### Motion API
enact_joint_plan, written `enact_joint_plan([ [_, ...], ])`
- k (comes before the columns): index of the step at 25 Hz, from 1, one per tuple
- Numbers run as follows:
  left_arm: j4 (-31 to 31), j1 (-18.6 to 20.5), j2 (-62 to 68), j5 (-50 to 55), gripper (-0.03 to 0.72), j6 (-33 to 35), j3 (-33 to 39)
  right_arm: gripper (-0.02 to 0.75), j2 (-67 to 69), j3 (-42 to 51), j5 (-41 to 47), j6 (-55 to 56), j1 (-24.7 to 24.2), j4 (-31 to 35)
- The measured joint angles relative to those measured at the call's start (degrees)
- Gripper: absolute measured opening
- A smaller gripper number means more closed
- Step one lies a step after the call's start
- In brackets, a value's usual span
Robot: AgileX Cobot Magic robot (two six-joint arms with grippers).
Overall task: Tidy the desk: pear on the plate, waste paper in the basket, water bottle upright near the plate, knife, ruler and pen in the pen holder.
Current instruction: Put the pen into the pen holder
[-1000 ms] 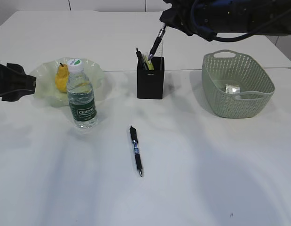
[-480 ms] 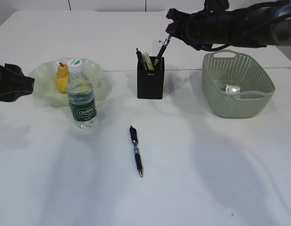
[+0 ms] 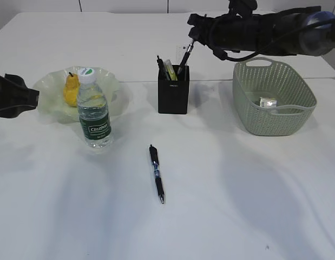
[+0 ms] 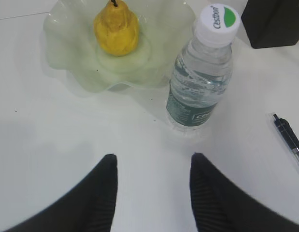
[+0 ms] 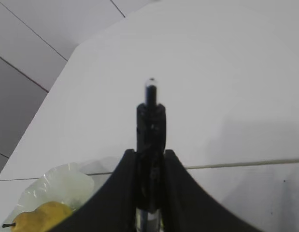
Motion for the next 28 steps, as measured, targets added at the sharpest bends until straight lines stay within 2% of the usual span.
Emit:
enact_joint_plan([
  [23, 0.0, 0.0, 0.0, 0.0, 0.339, 0.0, 0.0, 0.09, 2.5, -0.6, -0.5, 1.4, 0.0, -1.8],
  [28, 0.0, 0.0, 0.0, 0.0, 0.339, 0.0, 0.0, 0.113, 3.4, -0.6, -2.0, 1.8, 0.0, -2.0],
])
